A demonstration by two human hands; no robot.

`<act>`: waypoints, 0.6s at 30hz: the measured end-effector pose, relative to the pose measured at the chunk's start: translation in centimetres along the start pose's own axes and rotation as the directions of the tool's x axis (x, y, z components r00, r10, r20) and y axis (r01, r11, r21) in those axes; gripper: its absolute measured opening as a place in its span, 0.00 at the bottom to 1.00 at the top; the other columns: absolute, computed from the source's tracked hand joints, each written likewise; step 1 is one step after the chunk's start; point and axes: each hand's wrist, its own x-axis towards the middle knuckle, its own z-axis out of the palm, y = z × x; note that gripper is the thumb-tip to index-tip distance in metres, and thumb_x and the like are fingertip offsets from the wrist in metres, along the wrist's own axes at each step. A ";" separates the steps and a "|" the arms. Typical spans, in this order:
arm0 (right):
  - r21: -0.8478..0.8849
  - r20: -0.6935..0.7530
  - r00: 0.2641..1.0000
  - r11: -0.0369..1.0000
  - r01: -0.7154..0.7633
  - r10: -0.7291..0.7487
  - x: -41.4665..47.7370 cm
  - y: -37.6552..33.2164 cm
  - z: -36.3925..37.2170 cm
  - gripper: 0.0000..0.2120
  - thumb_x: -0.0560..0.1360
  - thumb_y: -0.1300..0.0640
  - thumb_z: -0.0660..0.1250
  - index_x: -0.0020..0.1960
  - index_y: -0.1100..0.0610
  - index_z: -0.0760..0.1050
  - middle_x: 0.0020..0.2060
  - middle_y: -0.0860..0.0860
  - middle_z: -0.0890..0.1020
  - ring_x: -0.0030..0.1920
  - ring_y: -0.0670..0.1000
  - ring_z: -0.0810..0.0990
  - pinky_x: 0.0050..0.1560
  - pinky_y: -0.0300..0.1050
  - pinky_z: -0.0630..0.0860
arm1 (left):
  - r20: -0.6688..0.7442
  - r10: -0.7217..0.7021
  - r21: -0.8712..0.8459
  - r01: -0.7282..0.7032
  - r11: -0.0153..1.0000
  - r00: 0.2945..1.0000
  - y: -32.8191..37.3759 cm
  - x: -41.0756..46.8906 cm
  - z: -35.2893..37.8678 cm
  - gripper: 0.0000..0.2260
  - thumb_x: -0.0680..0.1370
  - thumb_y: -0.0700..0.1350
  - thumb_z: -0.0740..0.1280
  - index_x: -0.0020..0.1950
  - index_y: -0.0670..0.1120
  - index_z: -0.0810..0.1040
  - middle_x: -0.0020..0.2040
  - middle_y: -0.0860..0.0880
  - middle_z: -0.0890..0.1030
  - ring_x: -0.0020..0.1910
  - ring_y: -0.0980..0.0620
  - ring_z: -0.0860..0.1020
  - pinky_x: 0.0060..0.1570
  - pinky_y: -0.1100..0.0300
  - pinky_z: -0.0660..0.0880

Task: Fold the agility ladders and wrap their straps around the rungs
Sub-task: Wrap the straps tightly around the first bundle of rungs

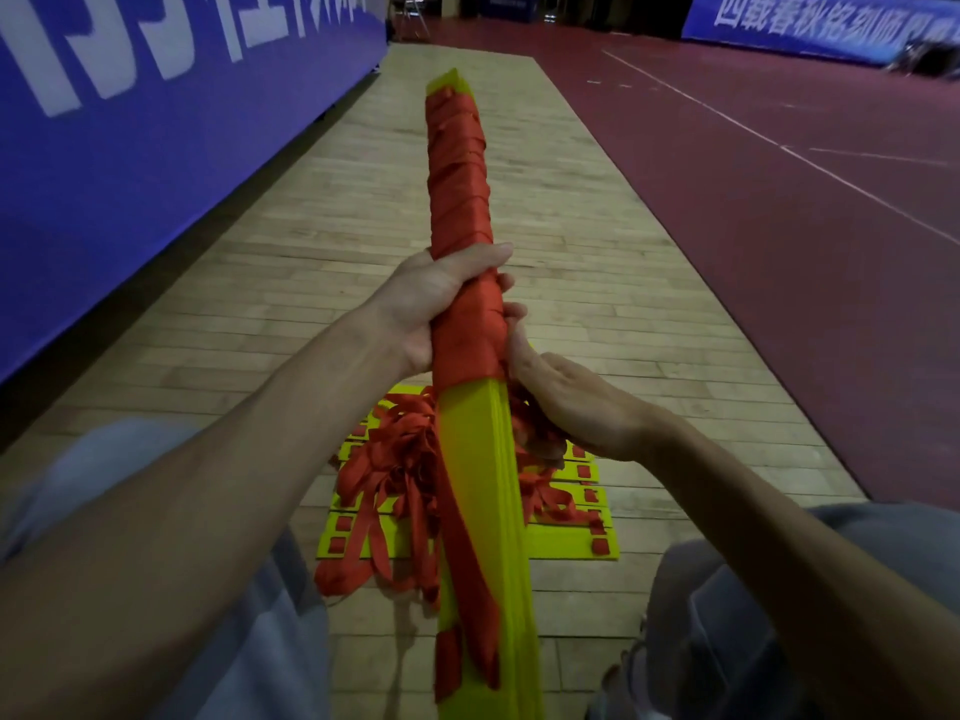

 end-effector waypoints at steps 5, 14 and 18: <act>-0.198 0.195 0.981 0.980 0.024 0.015 -0.1 0.6 -1.5 0.08 0.77 0.56 0.70 0.40 0.58 0.79 0.30 0.50 0.79 0.32 0.51 0.78 0.35 0.39 0.76 | -0.008 0.053 0.191 -0.051 0.980 0.999 0.9 -0.5 -0.9 0.12 0.75 0.41 0.73 0.55 0.45 0.73 0.36 0.45 0.79 0.27 0.49 0.79 0.28 0.58 0.79; -0.369 -0.072 0.995 0.925 -0.086 0.063 1.0 1.3 -1.1 0.14 0.79 0.68 0.59 0.45 0.50 0.75 0.39 0.52 0.82 0.33 0.43 0.79 0.36 0.39 0.76 | -0.169 0.279 0.412 -0.190 0.891 0.945 -0.5 1.7 -1.4 0.15 0.79 0.41 0.67 0.59 0.45 0.62 0.46 0.44 0.74 0.38 0.47 0.78 0.39 0.47 0.82; -0.348 -0.178 0.978 0.922 -0.168 0.111 0.7 0.7 -0.9 0.10 0.79 0.62 0.57 0.45 0.58 0.76 0.40 0.55 0.81 0.37 0.51 0.79 0.36 0.42 0.74 | -0.037 0.128 0.231 -0.116 0.966 0.991 -0.1 1.6 -1.3 0.11 0.72 0.40 0.60 0.53 0.43 0.65 0.41 0.46 0.69 0.38 0.48 0.71 0.38 0.52 0.75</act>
